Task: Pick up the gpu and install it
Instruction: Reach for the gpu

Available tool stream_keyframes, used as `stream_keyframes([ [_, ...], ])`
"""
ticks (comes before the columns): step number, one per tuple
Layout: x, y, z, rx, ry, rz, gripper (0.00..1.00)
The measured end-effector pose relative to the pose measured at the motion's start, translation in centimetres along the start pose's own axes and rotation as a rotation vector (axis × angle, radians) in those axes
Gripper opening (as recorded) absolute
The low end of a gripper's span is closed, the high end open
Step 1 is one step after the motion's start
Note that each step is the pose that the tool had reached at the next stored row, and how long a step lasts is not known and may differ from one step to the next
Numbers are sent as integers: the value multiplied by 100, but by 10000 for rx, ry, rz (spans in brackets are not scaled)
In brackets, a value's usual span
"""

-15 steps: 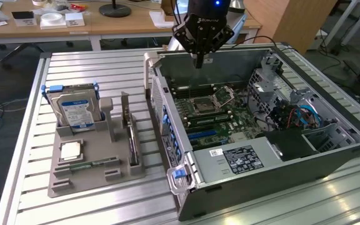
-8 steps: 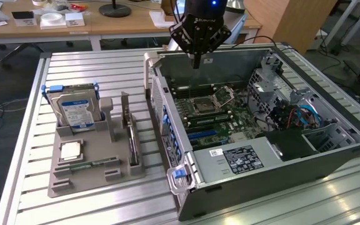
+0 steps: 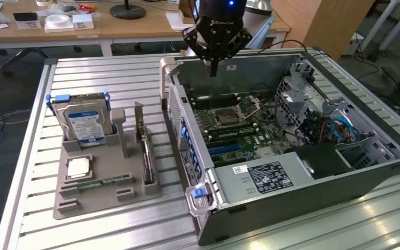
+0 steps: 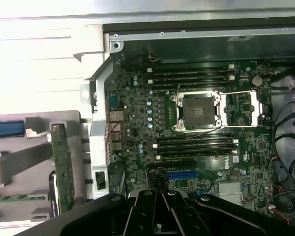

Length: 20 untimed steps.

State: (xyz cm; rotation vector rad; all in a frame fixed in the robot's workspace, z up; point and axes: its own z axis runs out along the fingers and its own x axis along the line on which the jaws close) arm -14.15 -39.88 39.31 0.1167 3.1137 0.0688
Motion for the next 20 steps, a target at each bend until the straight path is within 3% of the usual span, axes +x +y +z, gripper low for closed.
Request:
stream_keyframes([
  [20, 201, -13, -4, 0, 0, 0, 11],
])
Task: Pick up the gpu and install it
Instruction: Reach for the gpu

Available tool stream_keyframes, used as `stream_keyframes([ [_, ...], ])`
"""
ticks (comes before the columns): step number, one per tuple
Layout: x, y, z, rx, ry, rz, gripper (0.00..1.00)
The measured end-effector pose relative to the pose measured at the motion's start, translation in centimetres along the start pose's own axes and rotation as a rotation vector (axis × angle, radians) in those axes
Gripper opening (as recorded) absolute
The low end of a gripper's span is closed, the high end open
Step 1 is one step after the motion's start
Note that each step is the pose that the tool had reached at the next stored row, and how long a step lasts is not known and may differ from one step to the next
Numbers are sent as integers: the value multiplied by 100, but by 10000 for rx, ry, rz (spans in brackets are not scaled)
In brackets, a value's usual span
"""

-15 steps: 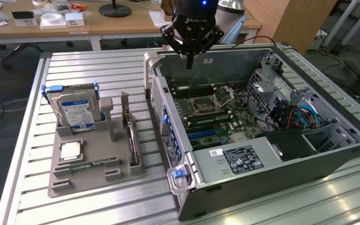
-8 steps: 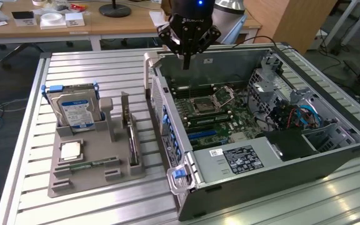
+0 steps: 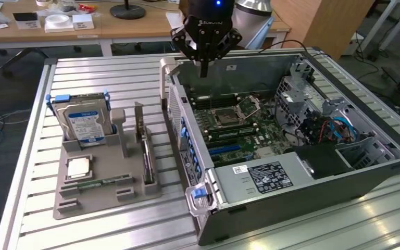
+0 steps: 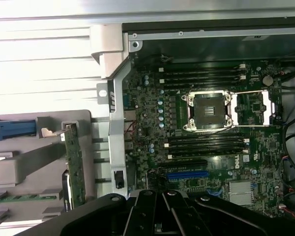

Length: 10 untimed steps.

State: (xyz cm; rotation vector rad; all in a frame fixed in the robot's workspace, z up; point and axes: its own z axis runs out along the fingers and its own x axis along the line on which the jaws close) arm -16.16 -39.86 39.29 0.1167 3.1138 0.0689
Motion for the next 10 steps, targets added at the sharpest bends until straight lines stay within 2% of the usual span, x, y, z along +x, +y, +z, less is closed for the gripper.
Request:
stream_keyframes([
  [10, 100, -5, -1, 0, 0, -1, 11],
])
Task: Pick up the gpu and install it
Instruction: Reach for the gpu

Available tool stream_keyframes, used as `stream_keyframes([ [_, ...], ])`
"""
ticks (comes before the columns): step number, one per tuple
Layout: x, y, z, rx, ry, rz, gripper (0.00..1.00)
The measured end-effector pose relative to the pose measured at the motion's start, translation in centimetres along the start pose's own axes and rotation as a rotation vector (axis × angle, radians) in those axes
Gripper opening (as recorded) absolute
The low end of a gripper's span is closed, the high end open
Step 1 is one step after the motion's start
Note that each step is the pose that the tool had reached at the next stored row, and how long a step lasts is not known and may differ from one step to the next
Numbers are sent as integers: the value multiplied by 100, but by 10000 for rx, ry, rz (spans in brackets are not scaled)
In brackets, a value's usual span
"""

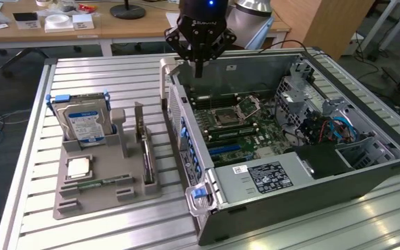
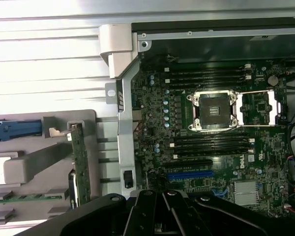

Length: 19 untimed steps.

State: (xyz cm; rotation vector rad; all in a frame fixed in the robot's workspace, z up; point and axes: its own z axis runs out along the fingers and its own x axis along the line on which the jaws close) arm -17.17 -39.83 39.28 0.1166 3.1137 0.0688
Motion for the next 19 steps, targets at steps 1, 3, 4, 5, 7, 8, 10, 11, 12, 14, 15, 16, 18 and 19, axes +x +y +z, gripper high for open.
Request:
stream_keyframes([
  [1, 13, -1, 0, 0, 0, 0, 11],
  [3, 34, -1, 0, 0, 0, 1, 11],
  [4, 46, -2, 0, 0, 0, 1, 11],
  [5, 60, -2, 0, 0, 0, 1, 11],
  [7, 88, -3, 0, 1, 0, 1, 11],
  [8, 103, -4, 0, 0, 0, 0, 11],
  [10, 135, -6, 1, 0, 0, 0, 11],
  [11, 153, -7, 1, 0, 0, 0, 11],
  [12, 171, -7, 1, 0, -1, 0, 11],
  [14, 206, -9, 1, 0, 0, 0, 11],
  [15, 222, -10, 1, 0, 0, 1, 11],
  [16, 239, -10, 2, 0, 0, 1, 11],
  [18, 275, -11, 2, 0, 0, 1, 11],
  [19, 295, -12, 2, 0, 0, 0, 11],
])
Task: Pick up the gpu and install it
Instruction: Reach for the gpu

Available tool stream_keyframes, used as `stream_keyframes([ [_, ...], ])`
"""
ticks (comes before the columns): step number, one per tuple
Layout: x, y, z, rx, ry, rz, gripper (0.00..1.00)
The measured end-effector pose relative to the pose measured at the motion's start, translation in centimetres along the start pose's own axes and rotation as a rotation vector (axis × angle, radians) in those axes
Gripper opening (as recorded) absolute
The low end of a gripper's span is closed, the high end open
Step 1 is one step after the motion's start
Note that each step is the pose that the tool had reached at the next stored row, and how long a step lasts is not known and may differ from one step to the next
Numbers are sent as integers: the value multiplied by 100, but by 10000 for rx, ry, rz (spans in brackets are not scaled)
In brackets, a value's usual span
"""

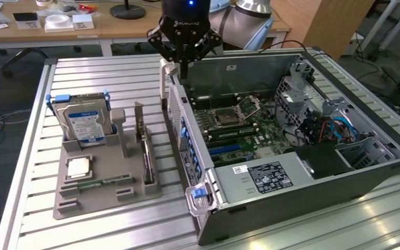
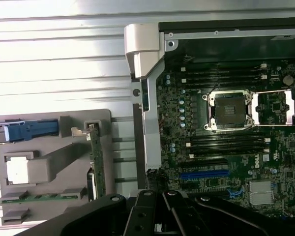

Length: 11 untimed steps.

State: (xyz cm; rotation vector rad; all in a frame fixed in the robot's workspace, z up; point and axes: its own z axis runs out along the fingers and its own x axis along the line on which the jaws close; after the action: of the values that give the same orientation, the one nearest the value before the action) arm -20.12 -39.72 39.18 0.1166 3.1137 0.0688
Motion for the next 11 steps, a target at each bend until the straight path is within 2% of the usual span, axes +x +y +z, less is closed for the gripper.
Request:
stream_keyframes([
  [11, 271, 0, 6, 0, 0, 0, 11],
])
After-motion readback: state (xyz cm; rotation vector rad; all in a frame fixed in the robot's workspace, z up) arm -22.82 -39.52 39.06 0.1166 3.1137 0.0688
